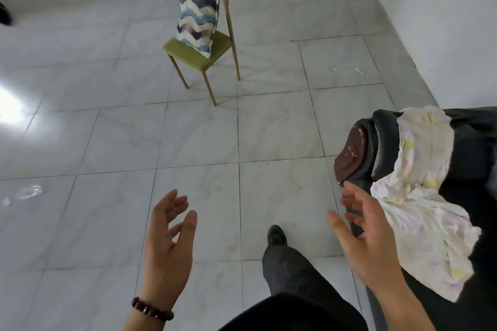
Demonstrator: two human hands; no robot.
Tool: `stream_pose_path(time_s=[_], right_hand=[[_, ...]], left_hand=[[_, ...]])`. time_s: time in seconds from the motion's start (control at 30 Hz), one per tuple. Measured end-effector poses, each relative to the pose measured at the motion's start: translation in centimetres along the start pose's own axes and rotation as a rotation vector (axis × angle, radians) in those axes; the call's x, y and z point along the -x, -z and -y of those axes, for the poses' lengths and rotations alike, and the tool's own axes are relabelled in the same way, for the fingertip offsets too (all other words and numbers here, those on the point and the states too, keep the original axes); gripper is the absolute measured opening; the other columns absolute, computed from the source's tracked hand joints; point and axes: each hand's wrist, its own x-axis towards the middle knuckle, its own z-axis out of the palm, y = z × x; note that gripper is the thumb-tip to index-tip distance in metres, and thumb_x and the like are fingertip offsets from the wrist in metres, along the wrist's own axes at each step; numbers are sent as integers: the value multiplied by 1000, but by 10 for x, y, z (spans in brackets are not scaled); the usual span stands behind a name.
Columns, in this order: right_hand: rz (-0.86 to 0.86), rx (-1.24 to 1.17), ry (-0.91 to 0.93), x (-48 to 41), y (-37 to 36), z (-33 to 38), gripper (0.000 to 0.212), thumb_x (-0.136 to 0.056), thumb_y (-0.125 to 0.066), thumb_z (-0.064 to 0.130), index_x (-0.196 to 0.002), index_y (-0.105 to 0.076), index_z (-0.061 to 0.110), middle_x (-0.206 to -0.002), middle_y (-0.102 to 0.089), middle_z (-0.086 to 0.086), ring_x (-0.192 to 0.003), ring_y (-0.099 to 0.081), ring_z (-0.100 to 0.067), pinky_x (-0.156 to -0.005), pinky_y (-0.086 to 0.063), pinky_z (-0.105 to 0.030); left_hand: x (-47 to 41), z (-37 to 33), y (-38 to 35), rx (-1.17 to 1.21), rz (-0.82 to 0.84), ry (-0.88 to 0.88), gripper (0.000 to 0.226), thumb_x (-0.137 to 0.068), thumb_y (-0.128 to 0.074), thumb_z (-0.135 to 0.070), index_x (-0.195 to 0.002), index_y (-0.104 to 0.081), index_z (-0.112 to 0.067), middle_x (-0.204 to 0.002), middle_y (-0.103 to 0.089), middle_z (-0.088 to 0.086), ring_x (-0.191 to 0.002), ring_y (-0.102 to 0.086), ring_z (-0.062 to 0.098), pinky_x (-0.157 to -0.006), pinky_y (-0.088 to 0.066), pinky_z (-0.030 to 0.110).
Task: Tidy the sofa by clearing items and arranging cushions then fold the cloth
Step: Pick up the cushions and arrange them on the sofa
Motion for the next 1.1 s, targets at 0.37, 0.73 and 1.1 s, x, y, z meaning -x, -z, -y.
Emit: stream_pose_path(time_s=[0.37,0.73,1.1], right_hand=[[242,64,160,-312,-156,126,52,-87,-70,21,-134,-51,28,-124,-58,19,-116,-58,-5,-92,-49,-19],[215,123,165,-581,-335,221,56,-82,-70,31,-134,-49,31,-125,-58,17,-115,-58,-3,-91,-48,-14],[75,31,19,-837,-436,234,58,-81,-66,36,-136,-48,29,-125,-58,17,-116,-58,-8,-91,-51,-25]], left_hand=[[-271,-28,21,7,-297,51,42,-91,-57,-17,-130,-46,-29,-120,-62,-10,-112,-58,-2,-83,-47,6],[-641,-41,27,-19,-232,-32,42,-91,-58,-13,-129,-45,-27,-120,-60,-7,-114,-58,5,-83,-48,8],[-953,-59,-69,-40,-90,-36,39,-89,-56,-25,-126,-47,-27,-118,-61,-9,-113,-59,8,-82,-49,12]])
